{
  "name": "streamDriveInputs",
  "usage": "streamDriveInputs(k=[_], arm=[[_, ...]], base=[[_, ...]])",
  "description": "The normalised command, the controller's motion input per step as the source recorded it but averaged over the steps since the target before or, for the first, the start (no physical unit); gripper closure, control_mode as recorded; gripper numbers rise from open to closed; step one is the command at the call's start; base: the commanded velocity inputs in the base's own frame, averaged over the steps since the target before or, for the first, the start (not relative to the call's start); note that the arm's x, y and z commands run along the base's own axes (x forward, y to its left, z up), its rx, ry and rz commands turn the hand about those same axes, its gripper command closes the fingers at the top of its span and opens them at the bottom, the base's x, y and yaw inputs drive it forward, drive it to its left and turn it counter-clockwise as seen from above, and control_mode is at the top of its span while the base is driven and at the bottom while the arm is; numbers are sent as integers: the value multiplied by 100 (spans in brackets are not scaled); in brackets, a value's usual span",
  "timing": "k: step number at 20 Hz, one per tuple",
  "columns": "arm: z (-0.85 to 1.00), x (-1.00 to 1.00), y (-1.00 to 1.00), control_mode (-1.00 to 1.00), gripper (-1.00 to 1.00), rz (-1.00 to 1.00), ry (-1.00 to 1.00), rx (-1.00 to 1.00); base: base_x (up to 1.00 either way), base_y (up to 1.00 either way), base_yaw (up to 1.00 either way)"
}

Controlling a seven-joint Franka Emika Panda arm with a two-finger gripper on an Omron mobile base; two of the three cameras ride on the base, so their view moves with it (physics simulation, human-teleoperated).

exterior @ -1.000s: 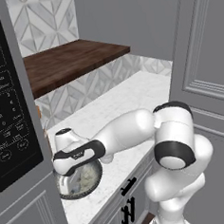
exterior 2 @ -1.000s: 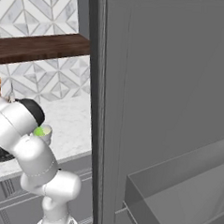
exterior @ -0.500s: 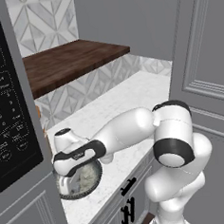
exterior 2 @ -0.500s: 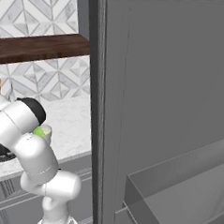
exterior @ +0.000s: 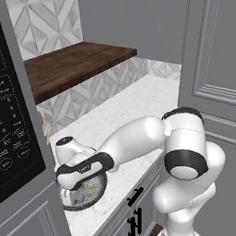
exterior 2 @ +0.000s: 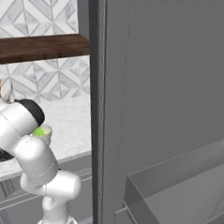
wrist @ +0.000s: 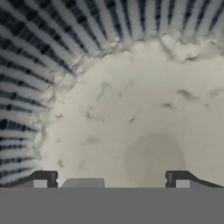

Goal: Grab a lemon wedge from the fridge and one ice cube from the ice bowl, and put them in the glass of lemonade.

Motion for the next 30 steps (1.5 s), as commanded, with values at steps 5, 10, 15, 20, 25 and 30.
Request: streamDriveInputs(k=[5,10,15,20,25,30], arm=[[2,0,-18,-100,-100,0,0,0],[0,-9,-14,-100,-100,0,0,1],[-22,0,0,-100,-100,0,0,4],[-29,0,0,-100,-100,0,0,7],[-4,0,0,-100,-100,0,0,2],[0,0,0,-100,-100,0,0,0]], base=[[0,0,0],[0,0,0],[0,0,0],[0,0,0],[0,0,0],[0,0,0]])
